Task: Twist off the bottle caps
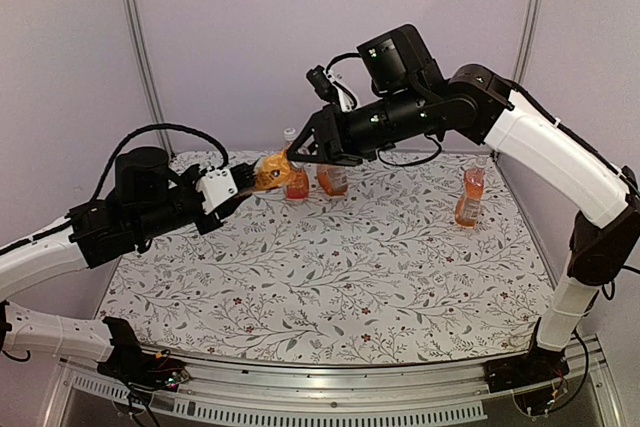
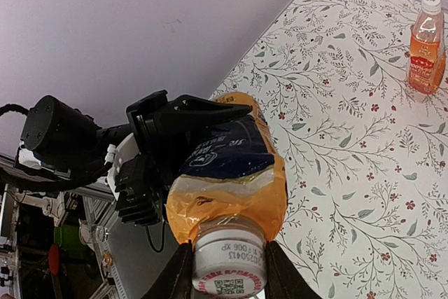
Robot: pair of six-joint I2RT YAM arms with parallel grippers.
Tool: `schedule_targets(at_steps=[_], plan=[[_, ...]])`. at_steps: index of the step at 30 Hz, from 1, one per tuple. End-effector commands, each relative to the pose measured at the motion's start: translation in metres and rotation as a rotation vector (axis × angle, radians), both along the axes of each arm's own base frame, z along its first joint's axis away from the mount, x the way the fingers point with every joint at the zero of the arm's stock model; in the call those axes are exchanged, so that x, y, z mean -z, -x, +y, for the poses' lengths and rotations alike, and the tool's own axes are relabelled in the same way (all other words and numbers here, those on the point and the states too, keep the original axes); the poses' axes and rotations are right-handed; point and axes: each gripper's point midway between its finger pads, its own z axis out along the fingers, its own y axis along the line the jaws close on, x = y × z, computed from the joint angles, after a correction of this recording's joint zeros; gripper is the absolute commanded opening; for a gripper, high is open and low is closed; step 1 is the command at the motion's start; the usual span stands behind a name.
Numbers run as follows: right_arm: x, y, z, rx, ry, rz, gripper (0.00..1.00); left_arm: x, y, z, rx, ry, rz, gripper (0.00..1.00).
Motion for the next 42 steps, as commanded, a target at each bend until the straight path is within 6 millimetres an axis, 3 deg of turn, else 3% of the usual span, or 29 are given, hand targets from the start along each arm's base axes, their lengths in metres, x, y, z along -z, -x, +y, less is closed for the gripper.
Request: schedule_targets(at_steps=[1, 5, 9, 11, 14, 18, 23, 30, 31, 32, 34, 36, 42], plan=[[0.002, 0.007, -0.006, -0.008, 0.006, 0.024, 0.26, -0.008, 0.002, -0.001, 0.0, 0.023, -0.022, 0.35], [-0.001, 0.013, -0.007, -0.039, -0.003, 0.022, 0.0, -0.009, 0.001, -0.003, 0.002, 0.037, -0.014, 0.35], [-0.004, 0.034, -0.004, -0.157, -0.001, -0.03, 0.0, -0.015, 0.011, -0.009, 0.05, 0.103, 0.073, 0.31], [-0.003, 0.055, -0.003, -0.271, 0.045, -0.177, 0.0, -0.011, 0.034, -0.021, 0.18, 0.131, 0.193, 0.29], [0.002, 0.111, -0.008, -0.567, 0.085, -0.381, 0.0, -0.012, 0.084, -0.04, 0.422, 0.187, 0.382, 0.28], [0.016, 0.137, -0.025, -0.789, 0.203, -0.659, 0.0, -0.017, 0.121, -0.048, 0.584, 0.239, 0.558, 0.28], [0.038, 0.141, -0.036, -0.973, 0.383, -0.925, 0.0, -0.011, 0.142, -0.048, 0.672, 0.216, 0.639, 0.28], [0.037, 0.129, -0.034, -1.006, 0.434, -1.063, 0.0, -0.004, 0.147, -0.049, 0.695, 0.188, 0.645, 0.27], [0.038, 0.126, -0.032, -0.99, 0.444, -1.07, 0.05, -0.004, 0.146, -0.049, 0.69, 0.188, 0.642, 0.27], [0.039, 0.123, -0.029, -0.971, 0.446, -1.074, 0.22, -0.004, 0.145, -0.048, 0.681, 0.19, 0.636, 0.27], [0.033, 0.112, -0.024, -0.874, 0.447, -1.084, 0.66, -0.004, 0.139, -0.048, 0.649, 0.197, 0.617, 0.27], [0.021, 0.095, -0.02, -0.722, 0.454, -1.1, 0.96, -0.002, 0.129, -0.047, 0.602, 0.2, 0.586, 0.27], [-0.01, 0.075, -0.032, -0.432, 0.323, -1.025, 0.99, 0.014, 0.086, -0.038, 0.399, 0.168, 0.41, 0.27]])
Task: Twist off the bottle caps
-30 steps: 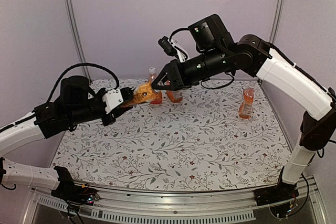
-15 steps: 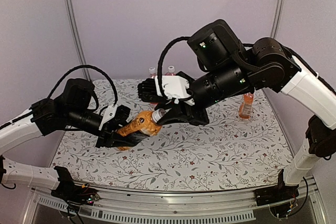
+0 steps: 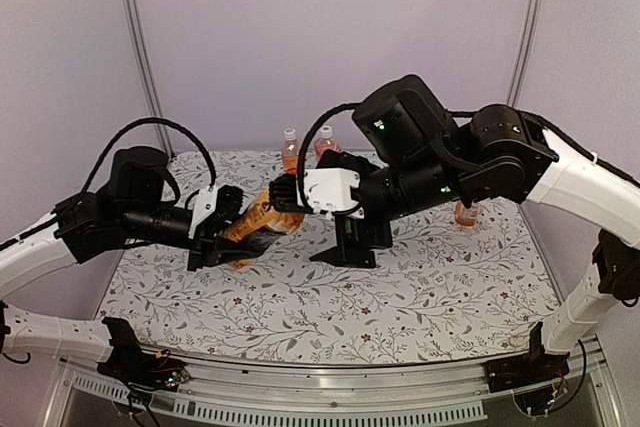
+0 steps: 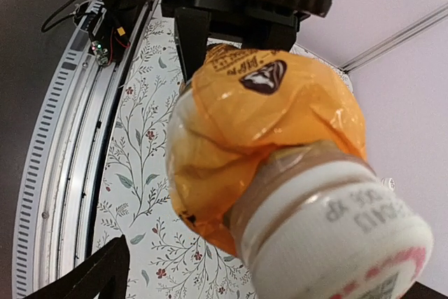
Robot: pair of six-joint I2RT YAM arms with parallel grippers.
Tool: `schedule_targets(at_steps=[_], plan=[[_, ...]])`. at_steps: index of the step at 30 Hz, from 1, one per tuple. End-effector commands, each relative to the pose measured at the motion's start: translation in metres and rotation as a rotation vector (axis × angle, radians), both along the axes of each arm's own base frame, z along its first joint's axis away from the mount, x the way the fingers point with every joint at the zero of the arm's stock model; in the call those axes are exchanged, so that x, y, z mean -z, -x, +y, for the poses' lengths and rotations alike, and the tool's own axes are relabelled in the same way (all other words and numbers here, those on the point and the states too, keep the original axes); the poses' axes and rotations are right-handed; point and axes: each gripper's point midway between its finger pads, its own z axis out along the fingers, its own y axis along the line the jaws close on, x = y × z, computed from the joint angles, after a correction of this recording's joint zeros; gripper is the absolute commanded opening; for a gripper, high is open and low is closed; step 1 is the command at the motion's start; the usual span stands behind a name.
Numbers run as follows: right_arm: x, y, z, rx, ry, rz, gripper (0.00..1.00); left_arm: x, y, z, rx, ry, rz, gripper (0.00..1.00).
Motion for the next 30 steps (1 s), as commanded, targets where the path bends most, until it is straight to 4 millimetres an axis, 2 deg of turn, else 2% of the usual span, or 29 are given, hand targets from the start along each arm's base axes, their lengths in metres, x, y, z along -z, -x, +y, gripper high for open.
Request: schedule_targets(at_steps=[1, 4, 8, 12, 15, 17, 22, 26, 30], plan=[[-0.061, -0.025, -0.015, 0.227, -0.293, 0.072, 0.99, 0.004, -0.042, 0.007, -0.194, -0.015, -0.176, 0.28], [-0.078, -0.047, -0.022, 0.418, -0.415, 0.281, 0.99, 0.001, -0.077, 0.019, -0.357, -0.054, -0.352, 0.28], [-0.069, -0.069, -0.026, 0.61, -0.489, 0.498, 0.99, -0.001, -0.1, 0.031, -0.469, -0.093, -0.489, 0.28], [-0.065, -0.082, -0.024, 0.699, -0.533, 0.674, 0.96, 0.001, -0.102, 0.033, -0.475, -0.11, -0.545, 0.27], [-0.065, -0.081, -0.016, 0.698, -0.546, 0.873, 0.83, 0.001, -0.103, 0.033, -0.479, -0.121, -0.562, 0.27], [-0.064, -0.076, -0.007, 0.665, -0.525, 0.941, 0.78, 0.001, -0.102, 0.032, -0.472, -0.118, -0.558, 0.27], [-0.052, -0.064, 0.011, 0.596, -0.448, 1.025, 0.62, 0.001, -0.101, 0.031, -0.466, -0.12, -0.555, 0.27], [-0.038, -0.067, 0.011, 0.615, -0.403, 1.044, 0.46, 0.0, -0.1, 0.03, -0.457, -0.114, -0.549, 0.28], [-0.031, -0.067, 0.011, 0.622, -0.379, 1.058, 0.37, -0.001, -0.101, 0.03, -0.462, -0.114, -0.55, 0.28]])
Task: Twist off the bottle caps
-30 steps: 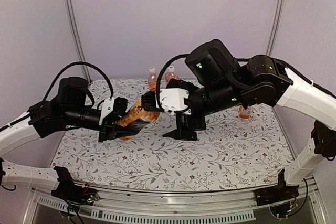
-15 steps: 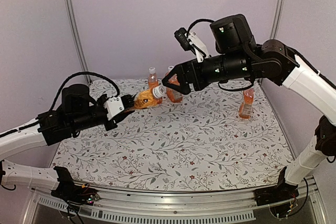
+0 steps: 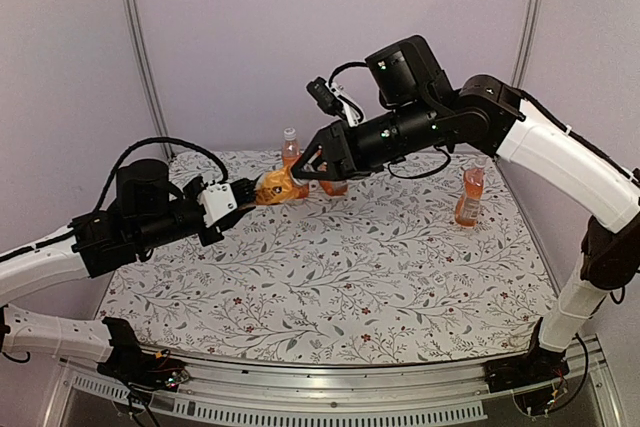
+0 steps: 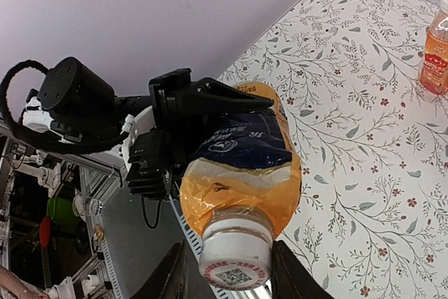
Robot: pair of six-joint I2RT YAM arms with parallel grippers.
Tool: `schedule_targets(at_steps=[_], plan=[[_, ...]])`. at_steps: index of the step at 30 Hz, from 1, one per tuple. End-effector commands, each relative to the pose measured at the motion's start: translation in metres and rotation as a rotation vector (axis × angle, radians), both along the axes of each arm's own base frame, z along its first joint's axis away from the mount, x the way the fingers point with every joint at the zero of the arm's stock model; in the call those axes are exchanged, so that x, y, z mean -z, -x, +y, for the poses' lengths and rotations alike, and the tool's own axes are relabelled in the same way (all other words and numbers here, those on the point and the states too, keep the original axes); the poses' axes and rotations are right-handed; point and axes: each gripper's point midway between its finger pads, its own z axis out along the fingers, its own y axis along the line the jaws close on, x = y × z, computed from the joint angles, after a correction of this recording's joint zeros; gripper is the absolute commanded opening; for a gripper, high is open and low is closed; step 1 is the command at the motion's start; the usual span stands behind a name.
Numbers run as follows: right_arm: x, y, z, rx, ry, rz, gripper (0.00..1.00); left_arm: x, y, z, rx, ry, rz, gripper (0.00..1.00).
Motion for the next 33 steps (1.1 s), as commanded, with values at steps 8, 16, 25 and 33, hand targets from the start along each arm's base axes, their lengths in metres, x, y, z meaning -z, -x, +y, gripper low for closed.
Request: schedule_targets(at_steps=[8, 16, 25, 33], plan=[[0.005, 0.004, -0.008, -0.031, 0.046, 0.002, 0.0, -0.005, 0.008, -0.007, 0.038, 0.029, 0.014, 0.27], [0.028, 0.067, -0.025, -0.425, 0.294, -0.521, 0.0, 0.009, 0.071, -0.028, 0.336, 0.065, 0.316, 0.22], [0.042, 0.08, -0.051, -0.698, 0.557, -1.023, 0.0, 0.027, 0.135, -0.026, 0.568, 0.018, 0.602, 0.22], [0.026, 0.091, -0.045, -0.789, 0.509, -1.228, 0.0, 0.033, 0.139, -0.023, 0.578, 0.002, 0.626, 0.22]])
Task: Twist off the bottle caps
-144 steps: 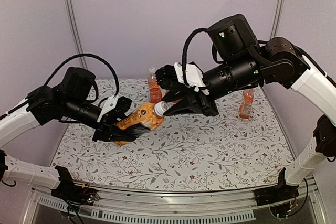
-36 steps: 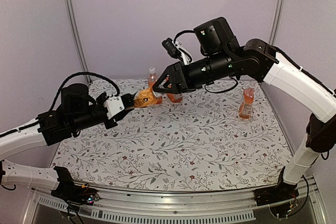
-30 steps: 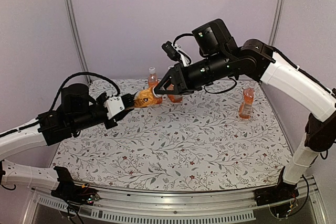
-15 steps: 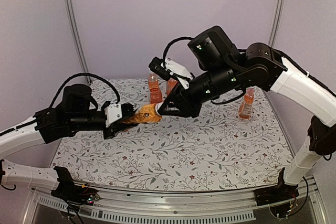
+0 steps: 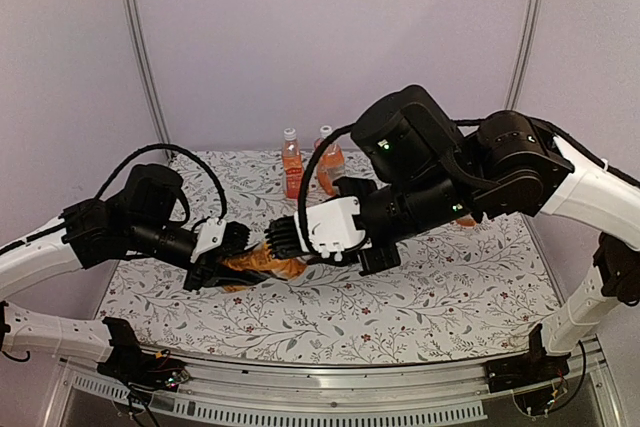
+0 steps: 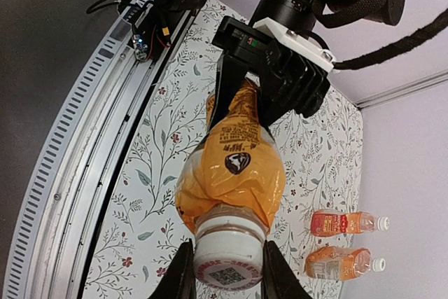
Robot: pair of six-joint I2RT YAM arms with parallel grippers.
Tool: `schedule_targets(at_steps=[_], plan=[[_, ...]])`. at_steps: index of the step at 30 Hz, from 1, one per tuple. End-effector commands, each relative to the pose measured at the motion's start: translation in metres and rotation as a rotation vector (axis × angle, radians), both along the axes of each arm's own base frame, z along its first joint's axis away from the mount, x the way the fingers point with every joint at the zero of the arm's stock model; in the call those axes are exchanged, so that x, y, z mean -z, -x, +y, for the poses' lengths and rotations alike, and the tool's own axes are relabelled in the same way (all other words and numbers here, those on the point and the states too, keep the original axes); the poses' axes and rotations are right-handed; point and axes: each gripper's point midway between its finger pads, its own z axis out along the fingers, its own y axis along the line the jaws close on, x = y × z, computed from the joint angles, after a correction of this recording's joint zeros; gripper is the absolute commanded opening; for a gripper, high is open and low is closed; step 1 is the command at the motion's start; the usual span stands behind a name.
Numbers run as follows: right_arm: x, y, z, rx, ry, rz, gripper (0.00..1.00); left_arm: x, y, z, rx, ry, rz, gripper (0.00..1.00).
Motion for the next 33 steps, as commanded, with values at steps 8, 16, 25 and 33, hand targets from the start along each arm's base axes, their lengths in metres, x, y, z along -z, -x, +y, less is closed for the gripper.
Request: schedule_targets(at_steps=[8, 16, 25, 33], plan=[[0.003, -0.017, -0.018, -0.016, 0.056, -0.161, 0.47, -0.012, 0.011, 0.0, 0.035, 0.034, 0.029, 0.22], [-0.044, -0.031, -0.013, 0.189, -0.232, -0.005, 0.99, -0.016, -0.041, 0.001, -0.225, 0.078, -0.095, 0.22], [-0.06, -0.1, -0.011, 0.652, -0.502, 0.971, 0.87, -0.036, -0.117, 0.026, -0.575, 0.075, -0.442, 0.23], [-0.044, -0.105, 0.014, 0.709, -0.478, 1.155, 0.75, -0.033, -0.119, 0.028, -0.581, 0.057, -0.462, 0.23]])
